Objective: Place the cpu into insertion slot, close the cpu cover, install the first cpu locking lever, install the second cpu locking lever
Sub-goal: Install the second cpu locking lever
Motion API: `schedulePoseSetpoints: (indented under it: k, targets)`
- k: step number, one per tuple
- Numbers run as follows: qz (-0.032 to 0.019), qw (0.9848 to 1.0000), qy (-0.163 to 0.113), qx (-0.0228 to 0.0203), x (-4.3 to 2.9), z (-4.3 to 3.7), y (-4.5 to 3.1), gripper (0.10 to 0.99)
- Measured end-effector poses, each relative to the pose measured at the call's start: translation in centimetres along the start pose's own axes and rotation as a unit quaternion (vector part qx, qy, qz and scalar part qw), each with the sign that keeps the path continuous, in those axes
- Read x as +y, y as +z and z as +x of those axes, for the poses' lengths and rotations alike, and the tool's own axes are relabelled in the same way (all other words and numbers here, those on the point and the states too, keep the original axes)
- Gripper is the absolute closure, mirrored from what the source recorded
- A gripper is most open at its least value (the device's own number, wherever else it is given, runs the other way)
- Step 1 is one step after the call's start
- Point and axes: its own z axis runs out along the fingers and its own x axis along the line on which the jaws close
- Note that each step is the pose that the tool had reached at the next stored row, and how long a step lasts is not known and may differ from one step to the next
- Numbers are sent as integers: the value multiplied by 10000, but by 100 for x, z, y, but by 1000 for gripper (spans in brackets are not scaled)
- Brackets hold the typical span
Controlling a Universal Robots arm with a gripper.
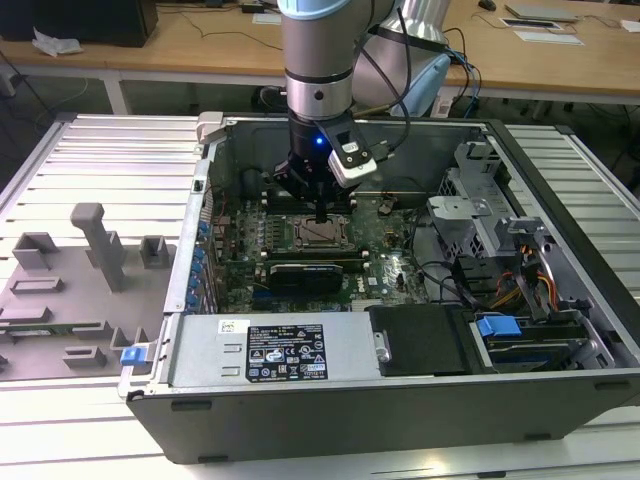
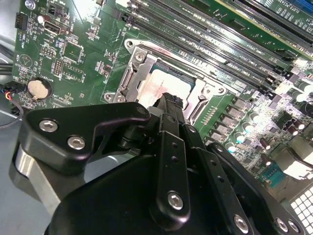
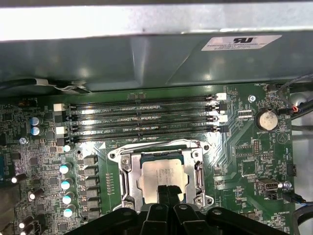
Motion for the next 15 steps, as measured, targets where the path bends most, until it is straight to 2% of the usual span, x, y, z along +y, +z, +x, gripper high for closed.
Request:
schedulePoseSetpoints:
  k: [4,6,11,15]
  targets:
    - [3,10000,0,1,0,-1,-19,980]
    - [3,10000,0,0,-1,-6,-66,980]
    - [5,10000,-1,0,-1,-11,-126,980]
    - [5,10000,-1,0,-1,-11,-128,980]
